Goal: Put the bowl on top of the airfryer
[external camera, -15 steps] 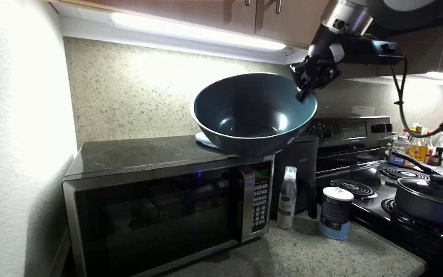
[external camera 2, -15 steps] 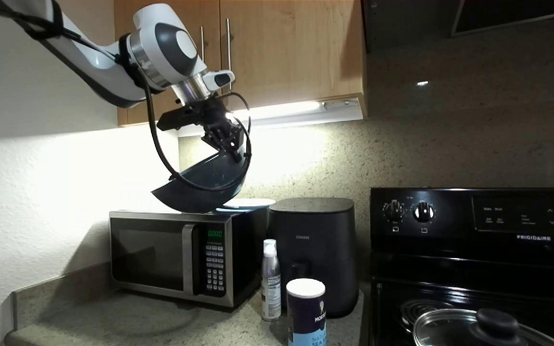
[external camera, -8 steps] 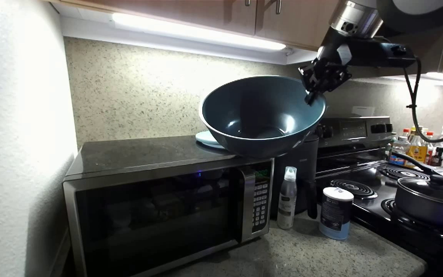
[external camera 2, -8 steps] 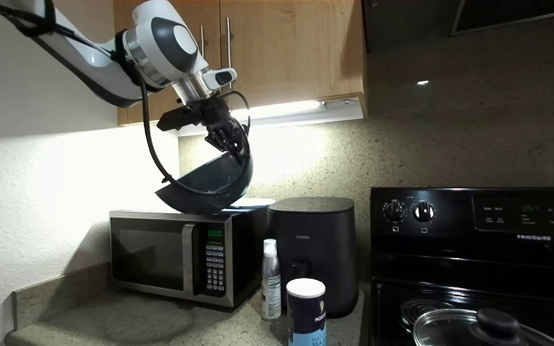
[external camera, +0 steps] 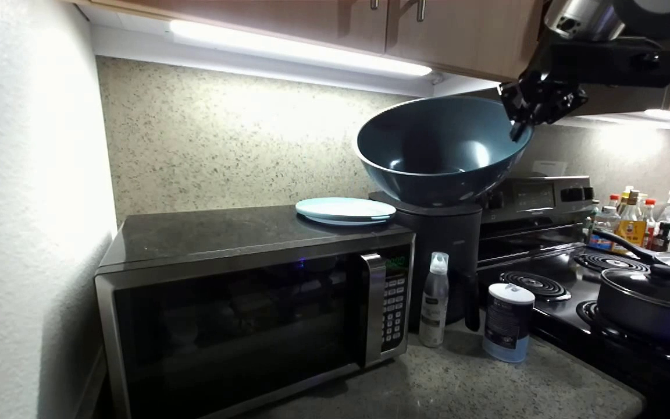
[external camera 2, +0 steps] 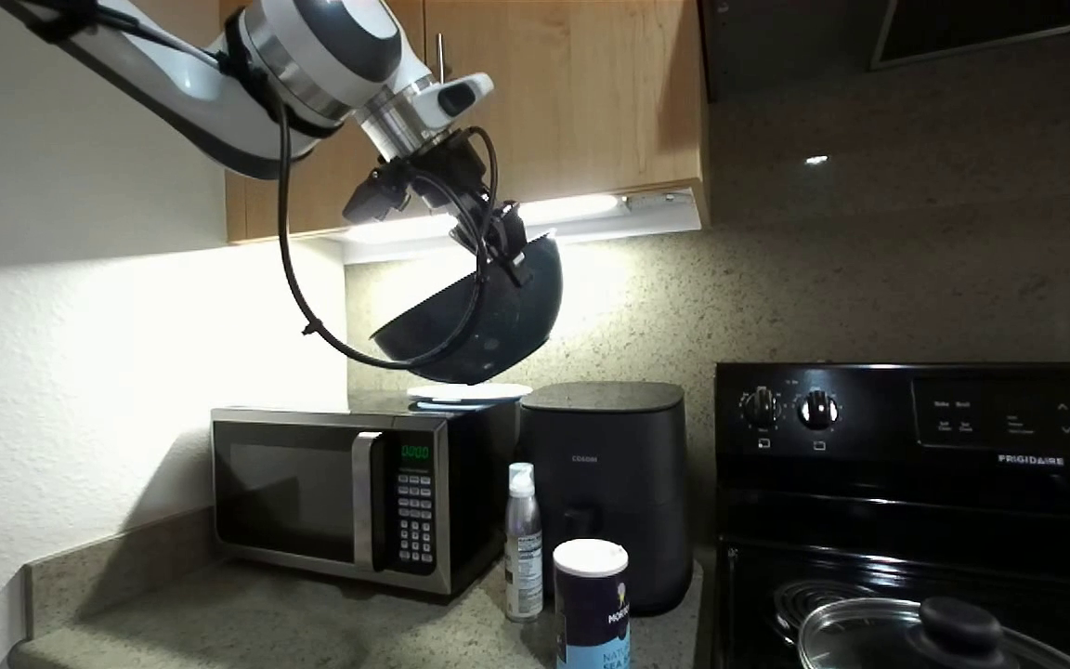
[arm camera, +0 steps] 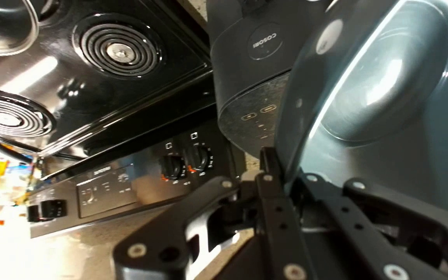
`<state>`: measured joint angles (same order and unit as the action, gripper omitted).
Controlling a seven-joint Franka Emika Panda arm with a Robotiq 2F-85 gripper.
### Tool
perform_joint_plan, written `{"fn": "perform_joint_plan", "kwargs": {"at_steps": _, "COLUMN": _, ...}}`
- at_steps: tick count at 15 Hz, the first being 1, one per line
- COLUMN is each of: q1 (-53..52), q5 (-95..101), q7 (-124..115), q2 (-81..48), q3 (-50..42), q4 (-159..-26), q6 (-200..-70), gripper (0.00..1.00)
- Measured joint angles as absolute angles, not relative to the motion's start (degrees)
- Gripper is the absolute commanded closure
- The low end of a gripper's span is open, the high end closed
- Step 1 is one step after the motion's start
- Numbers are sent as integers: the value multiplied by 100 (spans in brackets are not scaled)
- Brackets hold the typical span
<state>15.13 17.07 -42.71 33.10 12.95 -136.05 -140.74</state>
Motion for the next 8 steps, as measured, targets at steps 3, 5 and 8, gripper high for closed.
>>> {"fn": "perform_joint_plan", "kwargs": {"at_steps": 3, "q1": 1788, "q5": 1765, "q7": -4756, "q2": 3590, "q3": 1310, "q4": -13739, "q6": -13801, "gripper": 95}}
{"fn": "perform_joint_plan", "kwargs": {"at_steps": 5, "q1": 1780, "q5": 1765, "q7": -4768, "q2": 3590, "q3": 1292, "q4": -13766, "q6": -13746, "gripper": 95}}
{"fn": "perform_joint_plan", "kwargs": {"at_steps": 8, "q1": 1756, "q5": 1765, "q7": -4768, "q2": 3543, "q3": 1296, "q4": -13766, "q6": -13746, "gripper": 96}}
